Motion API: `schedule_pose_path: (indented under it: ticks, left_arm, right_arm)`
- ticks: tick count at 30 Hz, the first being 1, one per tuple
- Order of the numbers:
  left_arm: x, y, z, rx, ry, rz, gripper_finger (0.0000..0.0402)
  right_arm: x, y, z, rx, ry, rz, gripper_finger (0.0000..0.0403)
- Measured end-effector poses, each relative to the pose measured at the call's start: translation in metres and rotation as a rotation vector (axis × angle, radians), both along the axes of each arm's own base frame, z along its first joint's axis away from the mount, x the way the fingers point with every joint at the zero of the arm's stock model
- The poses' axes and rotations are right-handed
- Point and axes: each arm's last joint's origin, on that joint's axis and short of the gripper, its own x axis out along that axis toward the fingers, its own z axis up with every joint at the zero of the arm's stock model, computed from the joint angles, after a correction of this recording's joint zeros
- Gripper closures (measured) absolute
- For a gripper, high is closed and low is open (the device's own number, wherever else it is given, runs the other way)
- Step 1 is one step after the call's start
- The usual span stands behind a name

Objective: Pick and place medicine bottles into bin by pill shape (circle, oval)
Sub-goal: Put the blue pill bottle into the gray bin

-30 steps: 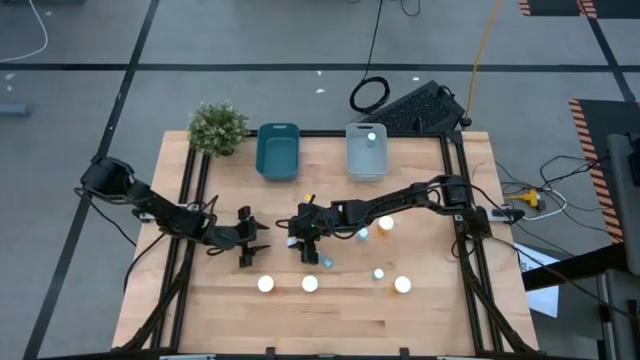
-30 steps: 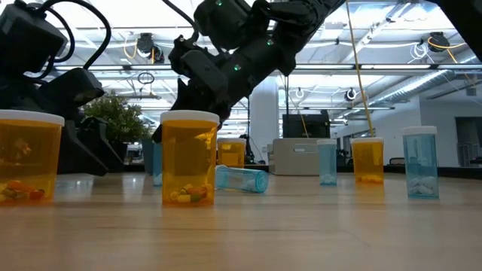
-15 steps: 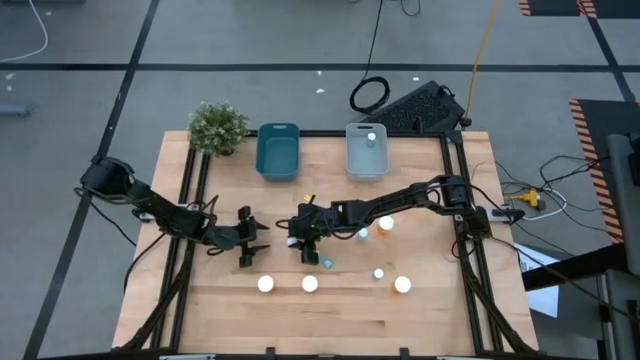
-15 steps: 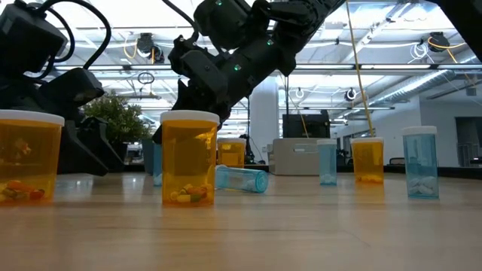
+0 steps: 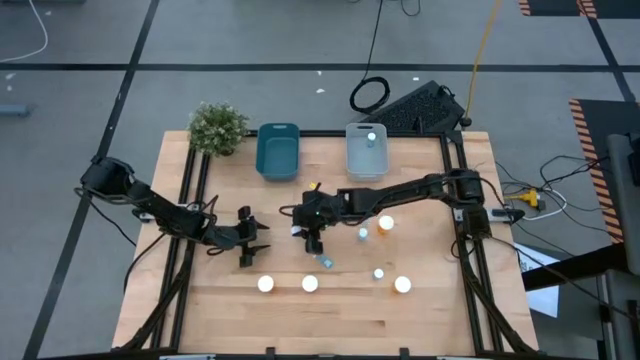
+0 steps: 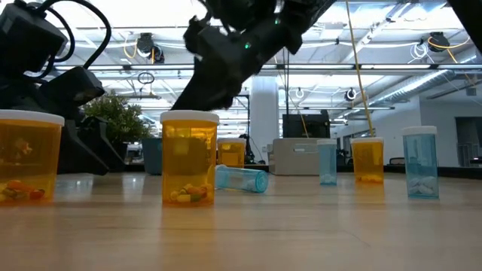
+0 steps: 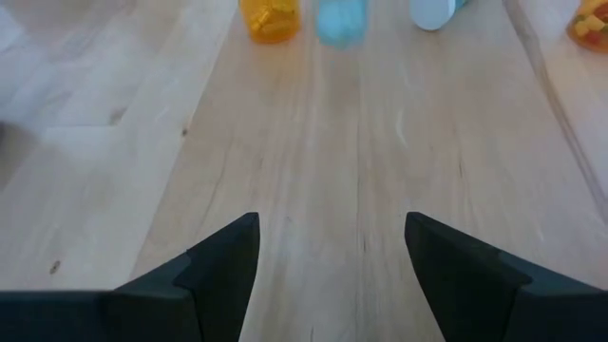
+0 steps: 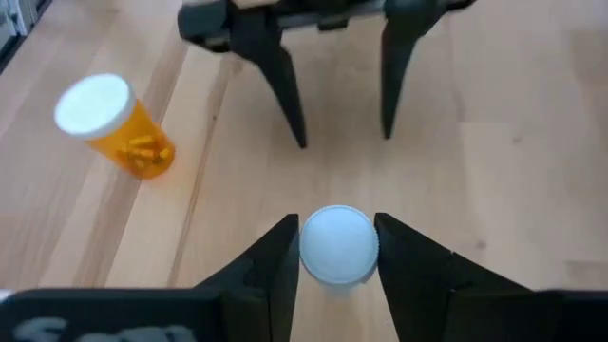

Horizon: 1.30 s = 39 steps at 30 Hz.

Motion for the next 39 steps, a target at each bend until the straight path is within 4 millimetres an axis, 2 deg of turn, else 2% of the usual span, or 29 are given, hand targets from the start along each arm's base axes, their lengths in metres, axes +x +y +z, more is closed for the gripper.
schedule_pose_path:
  ticks: [9, 14, 18, 26, 33, 39]
  left_arm:
    - [0.000, 0.000, 0.000, 0.004, -0.002, 0.005, 0.0133]
    - [0.000, 0.000, 0.000, 0.010, -0.002, 0.004, 0.0133]
    - [0.000, 0.001, 0.000, 0.010, -0.006, 0.015, 0.0133]
    - [0.001, 0.003, 0.001, -0.017, -0.021, 0.048, 0.0133]
    - [0.006, 0.001, 0.008, -0.062, -0.111, 0.057, 0.0133]
    - [0.008, -0.003, 0.013, -0.071, -0.164, 0.028, 0.0133]
  right_arm:
    - [-0.029, -0.042, 0.057, -0.075, -0.037, -0.048, 0.0282]
    - [-0.054, -0.078, 0.084, -0.168, -0.023, -0.164, 0.0282]
    - [-0.073, -0.110, 0.094, -0.189, 0.017, -0.260, 0.0282]
    - [-0.102, -0.170, 0.096, -0.179, 0.063, -0.430, 0.0282]
    - [-0.125, -0.210, 0.095, -0.173, 0.078, -0.549, 0.0282]
    - [-0.141, -0.228, 0.070, -0.128, 0.096, -0.644, 0.0282]
